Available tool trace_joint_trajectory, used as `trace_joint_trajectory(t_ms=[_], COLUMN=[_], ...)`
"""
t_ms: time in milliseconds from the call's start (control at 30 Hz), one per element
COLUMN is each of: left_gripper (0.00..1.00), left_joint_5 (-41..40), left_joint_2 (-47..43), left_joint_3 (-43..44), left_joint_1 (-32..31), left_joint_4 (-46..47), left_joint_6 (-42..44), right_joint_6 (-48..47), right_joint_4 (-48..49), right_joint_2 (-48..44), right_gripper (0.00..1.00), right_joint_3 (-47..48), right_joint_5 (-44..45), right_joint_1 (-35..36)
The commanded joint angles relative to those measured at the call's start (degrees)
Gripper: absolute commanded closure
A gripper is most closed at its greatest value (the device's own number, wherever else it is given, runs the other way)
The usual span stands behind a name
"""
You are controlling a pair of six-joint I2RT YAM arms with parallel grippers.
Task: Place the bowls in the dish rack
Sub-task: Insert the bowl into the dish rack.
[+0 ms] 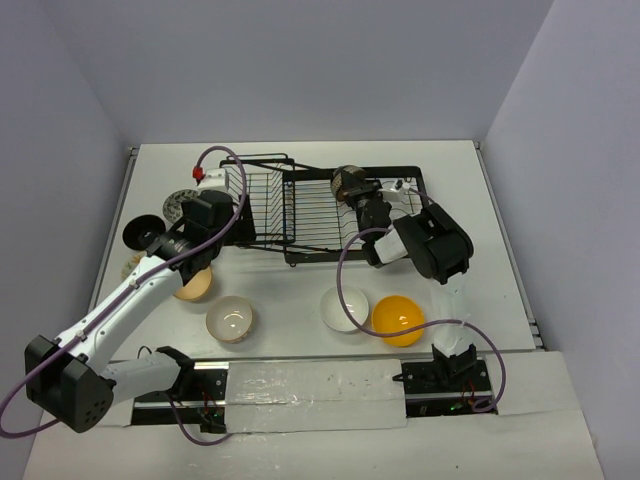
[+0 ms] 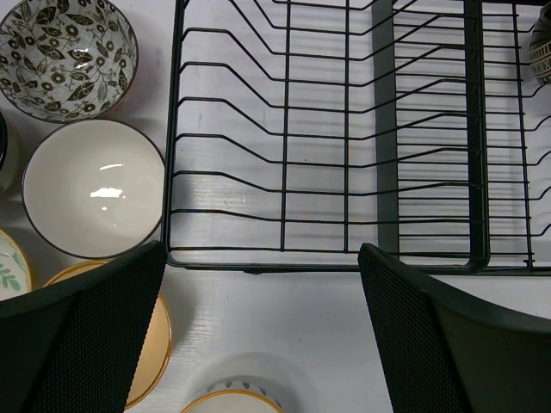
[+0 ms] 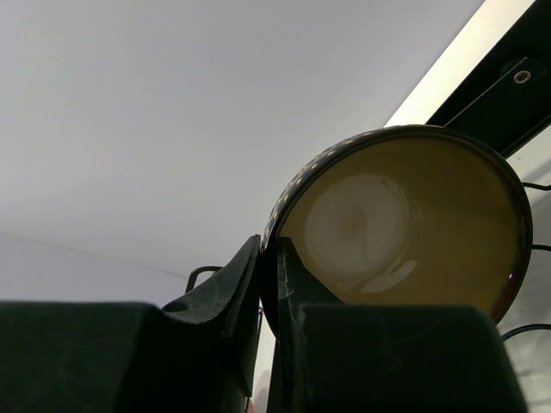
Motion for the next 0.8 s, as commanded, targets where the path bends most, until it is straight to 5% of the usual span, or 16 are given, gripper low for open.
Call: trace_joint_trajectory(t_ms=[0,467,633,767], left_gripper=[0.01,0.01,0.01,0.01], left_joint_5=[0.5,0.5,0.3,0.1], left_joint_2=[0.5,0.2,-0.4,-0.7], left_joint_3=[0.4,0.5,0.5,0.4], left_joint_1=[-0.7,-2.7,-3.2,-3.7], left_joint_4=[0.9,0.8,0.8,0.7], left_joint_6=[-0.5,-0.4,-0.4,-0.4], right_joint_6=[-0.8,-2.2,-1.5,-1.8], right_joint_4=[16.5,19.8,19.9,19.9], right_joint_2=[2.4,4.4,4.4,4.4], right_gripper=[1.0,0.92,0.73,0.67], right_joint_3=[-0.9,-2.9,-3.6,-4.1], right_joint_5=[3.1,5.8,7.6,9.4], right_joint_1=[1.0,3.6,4.2,5.3])
